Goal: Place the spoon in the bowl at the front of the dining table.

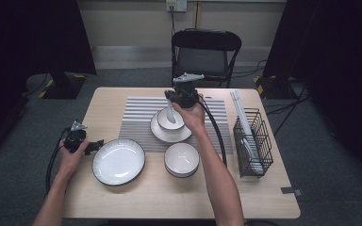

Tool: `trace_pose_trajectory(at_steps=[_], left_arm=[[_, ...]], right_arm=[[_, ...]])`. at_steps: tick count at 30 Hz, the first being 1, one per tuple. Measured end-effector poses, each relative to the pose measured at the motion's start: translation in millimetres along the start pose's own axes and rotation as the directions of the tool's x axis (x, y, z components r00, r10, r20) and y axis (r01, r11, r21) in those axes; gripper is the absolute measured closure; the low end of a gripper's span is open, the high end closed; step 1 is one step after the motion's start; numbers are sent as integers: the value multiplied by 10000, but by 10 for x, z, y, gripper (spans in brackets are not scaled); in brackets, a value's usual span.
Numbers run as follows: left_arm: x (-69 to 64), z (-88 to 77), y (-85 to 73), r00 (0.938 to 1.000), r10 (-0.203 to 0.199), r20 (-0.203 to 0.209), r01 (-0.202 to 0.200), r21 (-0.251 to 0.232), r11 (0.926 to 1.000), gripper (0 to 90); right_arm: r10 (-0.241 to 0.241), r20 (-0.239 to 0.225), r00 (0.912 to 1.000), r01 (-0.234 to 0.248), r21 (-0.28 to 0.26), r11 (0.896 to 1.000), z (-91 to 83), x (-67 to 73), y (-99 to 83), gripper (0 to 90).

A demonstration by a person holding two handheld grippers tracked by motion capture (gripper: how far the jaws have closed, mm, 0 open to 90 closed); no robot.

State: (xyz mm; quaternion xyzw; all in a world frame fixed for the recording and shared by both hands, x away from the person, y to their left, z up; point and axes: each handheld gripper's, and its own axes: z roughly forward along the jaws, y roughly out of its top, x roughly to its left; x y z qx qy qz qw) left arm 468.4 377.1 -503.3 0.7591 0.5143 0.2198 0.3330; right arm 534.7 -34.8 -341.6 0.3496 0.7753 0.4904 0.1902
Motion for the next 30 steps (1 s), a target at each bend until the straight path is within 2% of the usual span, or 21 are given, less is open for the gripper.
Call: trace_pose_trajectory(at_steps=[13, 23, 30], left_arm=[[-2, 1, -1, 10000, -30, 7, 30, -9, 10000, 93], [-2, 0, -1, 10000, -28, 6, 28, -7, 10000, 93], [-2, 0, -1, 10000, -30, 6, 30, -9, 10000, 93]], right_arm=[[230, 228, 9995, -237, 318, 9992, 89, -114, -172, 864], [164, 205, 9997, -174, 507, 9986, 105, -106, -261, 864], [367, 154, 9992, -375, 549, 9978, 111, -130, -348, 862]])
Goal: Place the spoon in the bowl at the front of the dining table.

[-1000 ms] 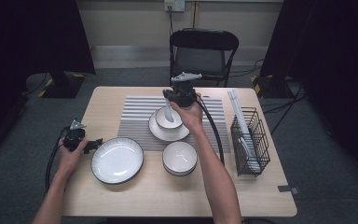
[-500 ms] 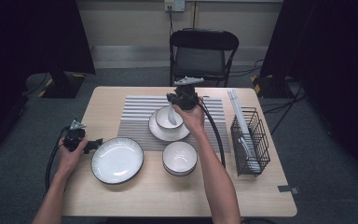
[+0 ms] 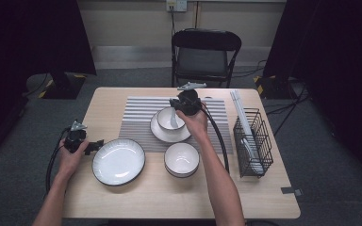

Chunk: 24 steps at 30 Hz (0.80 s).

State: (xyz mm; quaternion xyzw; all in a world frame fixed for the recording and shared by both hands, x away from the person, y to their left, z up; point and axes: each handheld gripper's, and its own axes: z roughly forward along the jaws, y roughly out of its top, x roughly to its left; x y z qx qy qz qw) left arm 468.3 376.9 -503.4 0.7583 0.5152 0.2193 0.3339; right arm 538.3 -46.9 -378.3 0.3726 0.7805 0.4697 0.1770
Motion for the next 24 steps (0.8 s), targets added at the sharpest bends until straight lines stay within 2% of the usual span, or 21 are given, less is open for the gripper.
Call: trace_pose_trajectory(at_steps=[24], left_arm=[[0, 0, 0, 10000, 0, -8, 0, 6, 10000, 93]], right_arm=[[-147, -205, 9997, 144, -153, 9998, -48, 96, -201, 858]])
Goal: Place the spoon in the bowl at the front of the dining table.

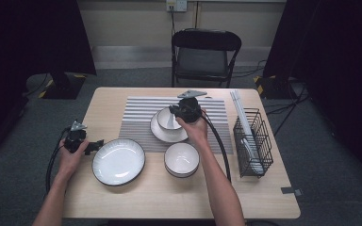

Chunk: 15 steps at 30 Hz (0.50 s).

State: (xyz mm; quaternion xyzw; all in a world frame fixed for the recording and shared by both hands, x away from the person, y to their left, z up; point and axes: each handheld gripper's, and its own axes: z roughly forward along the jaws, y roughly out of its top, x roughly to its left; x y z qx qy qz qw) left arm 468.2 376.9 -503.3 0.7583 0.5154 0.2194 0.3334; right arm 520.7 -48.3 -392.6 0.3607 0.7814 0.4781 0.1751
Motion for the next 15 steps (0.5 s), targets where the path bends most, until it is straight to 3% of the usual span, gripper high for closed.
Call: trace_pose_trajectory(at_steps=[15], left_arm=[[-3, -2, -1, 10000, -29, -18, 29, 1, 10000, 94]], right_arm=[[-185, -205, 9996, 184, -67, 9998, -62, 100, -72, 820]])
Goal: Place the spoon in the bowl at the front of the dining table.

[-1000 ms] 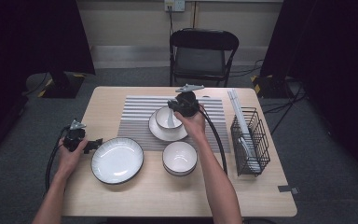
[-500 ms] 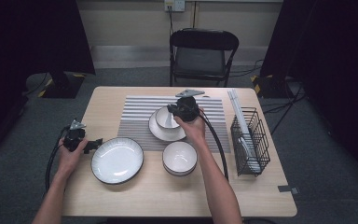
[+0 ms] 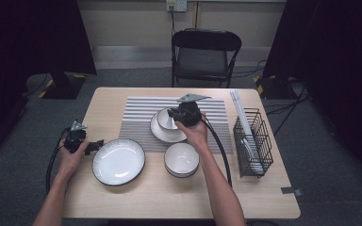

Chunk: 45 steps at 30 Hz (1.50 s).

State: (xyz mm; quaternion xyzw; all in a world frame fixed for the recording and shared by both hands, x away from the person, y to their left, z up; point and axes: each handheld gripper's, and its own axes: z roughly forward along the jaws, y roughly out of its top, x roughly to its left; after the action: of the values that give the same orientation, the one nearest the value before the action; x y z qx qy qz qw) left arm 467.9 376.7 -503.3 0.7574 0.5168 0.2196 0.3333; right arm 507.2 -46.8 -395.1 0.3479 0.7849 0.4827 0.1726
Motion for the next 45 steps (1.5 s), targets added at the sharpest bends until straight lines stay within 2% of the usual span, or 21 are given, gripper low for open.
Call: trace_pose_trajectory(at_steps=[13, 21, 45], left_arm=[[1, 0, 0, 10000, 15, -4, -15, 4, 10000, 94], [4, -2, 1, 10000, 48, -6, -48, 20, 10000, 93], [2, -1, 1, 10000, 31, -17, -31, 5, 10000, 93]], right_arm=[[-135, -348, 9993, 133, -59, 9999, 0, 99, -36, 784], [-46, -561, 9984, 42, -70, 10000, -3, 134, -65, 760], [-145, -844, 9963, 154, 96, 9998, 103, 215, -44, 724]])
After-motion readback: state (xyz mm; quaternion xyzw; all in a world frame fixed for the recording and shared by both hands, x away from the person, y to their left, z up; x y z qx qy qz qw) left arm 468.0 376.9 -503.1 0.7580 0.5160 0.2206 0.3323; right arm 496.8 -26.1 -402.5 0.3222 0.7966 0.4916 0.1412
